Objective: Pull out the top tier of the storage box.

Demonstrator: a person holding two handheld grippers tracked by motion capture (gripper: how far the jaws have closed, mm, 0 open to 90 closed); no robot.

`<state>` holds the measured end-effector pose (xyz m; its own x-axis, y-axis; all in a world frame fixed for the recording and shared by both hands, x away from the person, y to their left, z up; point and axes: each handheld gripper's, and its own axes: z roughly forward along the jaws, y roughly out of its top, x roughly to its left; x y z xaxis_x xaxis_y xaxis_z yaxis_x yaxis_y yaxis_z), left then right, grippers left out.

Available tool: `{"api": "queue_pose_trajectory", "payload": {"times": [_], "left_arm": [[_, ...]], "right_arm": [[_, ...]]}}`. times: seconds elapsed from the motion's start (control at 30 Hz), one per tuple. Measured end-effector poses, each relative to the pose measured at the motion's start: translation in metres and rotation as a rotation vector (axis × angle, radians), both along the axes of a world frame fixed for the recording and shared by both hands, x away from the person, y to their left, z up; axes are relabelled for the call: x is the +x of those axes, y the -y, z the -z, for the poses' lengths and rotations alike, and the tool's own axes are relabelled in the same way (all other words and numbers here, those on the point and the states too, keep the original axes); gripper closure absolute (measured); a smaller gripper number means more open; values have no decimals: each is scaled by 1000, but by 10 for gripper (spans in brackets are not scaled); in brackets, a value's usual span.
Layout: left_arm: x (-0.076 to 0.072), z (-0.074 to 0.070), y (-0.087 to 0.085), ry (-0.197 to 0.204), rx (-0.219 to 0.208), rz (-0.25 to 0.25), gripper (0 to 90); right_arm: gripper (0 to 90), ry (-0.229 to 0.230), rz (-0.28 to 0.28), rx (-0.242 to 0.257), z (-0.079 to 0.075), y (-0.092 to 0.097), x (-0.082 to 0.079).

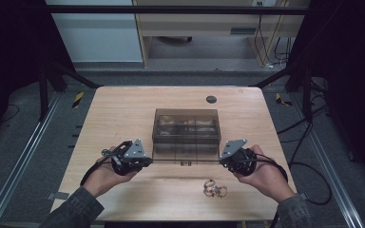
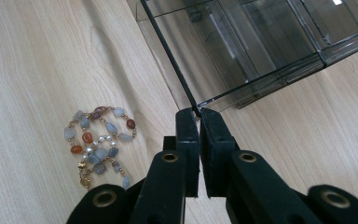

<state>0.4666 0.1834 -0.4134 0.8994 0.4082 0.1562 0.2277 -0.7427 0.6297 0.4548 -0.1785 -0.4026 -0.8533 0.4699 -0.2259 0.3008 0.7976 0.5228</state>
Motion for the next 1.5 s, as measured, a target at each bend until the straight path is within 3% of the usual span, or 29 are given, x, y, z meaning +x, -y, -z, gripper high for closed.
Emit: {"api": "queue_pose_trajectory", "payload": {"times": [0.13,0.27,0.33,0.9,1.07,1.17,1.27,1.37,1.5], "left_arm": [[-3,0,0,-5,13,-6,859],[-3,1,0,0,-4,2,859],[-4,0,-1,-5,12,-1,859],[-6,5,-2,4,-23,-1,839],[-9,9,-9,47,-52,-45,612],[-10,16,-15,71,-93,-75,410],[-13,27,-22,77,-152,-137,261],[-14,39,-31,91,-184,-178,168],[-11,54,-42,104,-226,-221,95]], "right_arm": [[872,3,1,-5,0,0,-2],[872,1,-4,-3,1,0,-3],[872,2,-3,-4,1,0,-4],[850,-3,1,10,5,2,-5],[682,7,51,18,8,7,-6],[619,-5,77,37,11,12,-10],[565,-14,103,53,13,14,-15],[480,-43,137,73,18,14,-22],[451,-78,156,76,25,11,-31]]}}
